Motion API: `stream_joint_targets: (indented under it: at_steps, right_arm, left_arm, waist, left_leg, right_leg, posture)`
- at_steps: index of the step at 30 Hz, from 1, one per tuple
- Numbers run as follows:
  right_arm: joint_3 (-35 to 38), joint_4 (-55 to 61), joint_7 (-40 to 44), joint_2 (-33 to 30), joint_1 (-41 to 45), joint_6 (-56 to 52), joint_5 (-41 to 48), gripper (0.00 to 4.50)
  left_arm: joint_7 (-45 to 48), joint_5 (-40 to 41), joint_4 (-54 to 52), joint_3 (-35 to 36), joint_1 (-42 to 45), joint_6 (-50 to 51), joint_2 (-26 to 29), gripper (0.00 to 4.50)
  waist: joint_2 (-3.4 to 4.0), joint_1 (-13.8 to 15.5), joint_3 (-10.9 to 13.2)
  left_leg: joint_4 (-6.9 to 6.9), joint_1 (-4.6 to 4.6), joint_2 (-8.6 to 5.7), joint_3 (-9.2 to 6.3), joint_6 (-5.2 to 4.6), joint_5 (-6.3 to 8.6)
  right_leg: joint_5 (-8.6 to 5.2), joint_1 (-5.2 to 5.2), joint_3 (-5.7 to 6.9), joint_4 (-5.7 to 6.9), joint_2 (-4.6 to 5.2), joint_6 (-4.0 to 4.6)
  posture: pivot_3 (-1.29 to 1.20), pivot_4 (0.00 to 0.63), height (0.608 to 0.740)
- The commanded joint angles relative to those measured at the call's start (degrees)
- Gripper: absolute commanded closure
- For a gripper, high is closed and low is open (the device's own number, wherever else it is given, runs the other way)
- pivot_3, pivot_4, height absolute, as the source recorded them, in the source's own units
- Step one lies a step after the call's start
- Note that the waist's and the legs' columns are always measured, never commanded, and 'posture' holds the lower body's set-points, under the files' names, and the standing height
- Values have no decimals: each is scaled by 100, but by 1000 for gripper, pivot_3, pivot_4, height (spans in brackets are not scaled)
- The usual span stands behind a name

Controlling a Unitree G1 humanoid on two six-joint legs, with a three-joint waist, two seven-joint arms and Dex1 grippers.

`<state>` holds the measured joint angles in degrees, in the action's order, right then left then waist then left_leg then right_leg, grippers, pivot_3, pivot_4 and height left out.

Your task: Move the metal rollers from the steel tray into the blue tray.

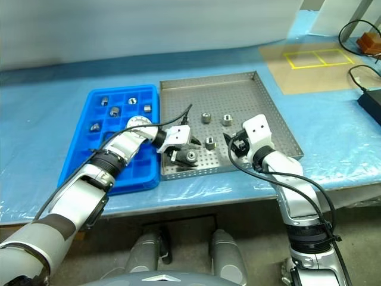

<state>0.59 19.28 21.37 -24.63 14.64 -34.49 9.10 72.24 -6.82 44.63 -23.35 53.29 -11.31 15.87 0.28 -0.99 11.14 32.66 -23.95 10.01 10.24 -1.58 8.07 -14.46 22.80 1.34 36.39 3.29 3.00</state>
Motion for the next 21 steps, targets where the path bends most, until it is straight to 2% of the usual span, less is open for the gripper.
stream_joint_targets:
  at_steps: [1, 6, 9, 11, 13, 15, 18, 21]
  right_arm:
    - [36, 166, -12, -15, 61, 57, -23, 828]
    - [18, 148, -14, -13, 82, 71, -37, 828]
    - [17, 128, -16, -15, 98, 81, -47, 787]
    - [11, 112, -17, -15, 109, 88, -54, 787]
    - [2, 93, -18, -9, 129, 97, -57, 787]
    - [-4, 73, -25, 0, 153, 103, -60, 787]
    - [-1, 54, -23, 7, 171, 112, -57, 787]
    - [-9, 38, -17, 12, 184, 127, -60, 787]
  left_arm:
    - [-94, -141, -52, -51, 1, -108, 9, 447]
    - [-231, -276, -11, -80, -8, -163, 1, 447]
    - [-41, -192, -87, -69, -65, -279, 34, 1012]
    - [-316, -309, -11, -58, -32, -250, -6, 1625]
    - [-389, -363, 70, -72, -9, -333, -19, 1625]
    - [-92, -194, -7, -48, -60, -464, -1, 2020]
    - [-560, -325, 46, 18, 22, -280, -105, 2748]
    - [-597, -237, -38, 94, 28, -329, -91, 2748]
  waist:
    - [0, 0, 0]
    - [0, 0, 0]
    - [0, 1, 0]
    - [0, 2, 0]
    - [0, 1, 0]
    - [0, 2, 0]
    - [0, 2, 0]
    - [0, 4, 0]
  left_leg:
    - [0, 0, 0, 0, 0, 0]
    - [1, 2, 0, 0, -1, 1]
    - [3, 5, 0, 0, -1, 1]
    - [4, 6, 0, 0, -1, 1]
    - [4, 6, 0, 0, -1, 1]
    - [4, 8, 0, 0, -1, 2]
    - [4, 9, -1, 0, -2, 2]
    - [4, 9, -1, -1, -3, 2]
  right_leg:
    - [0, 0, 0, 0, 0, 0]
    - [0, -3, 0, 0, 0, 0]
    - [0, -8, 0, 0, 1, 0]
    - [0, -8, 0, 0, 1, 0]
    - [0, -9, 0, 0, 1, 0]
    - [0, -11, 0, 0, 1, 0]
    - [0, -13, 0, -1, 1, 0]
    - [0, -13, 1, -2, 2, 0]
  posture:
    - [-442, 150, 740]
    - [-440, 150, 740]
    - [-438, 150, 740]
    - [-436, 150, 740]
    - [-434, 150, 740]
    - [-431, 150, 740]
    - [-428, 150, 740]
    - [-424, 150, 740]
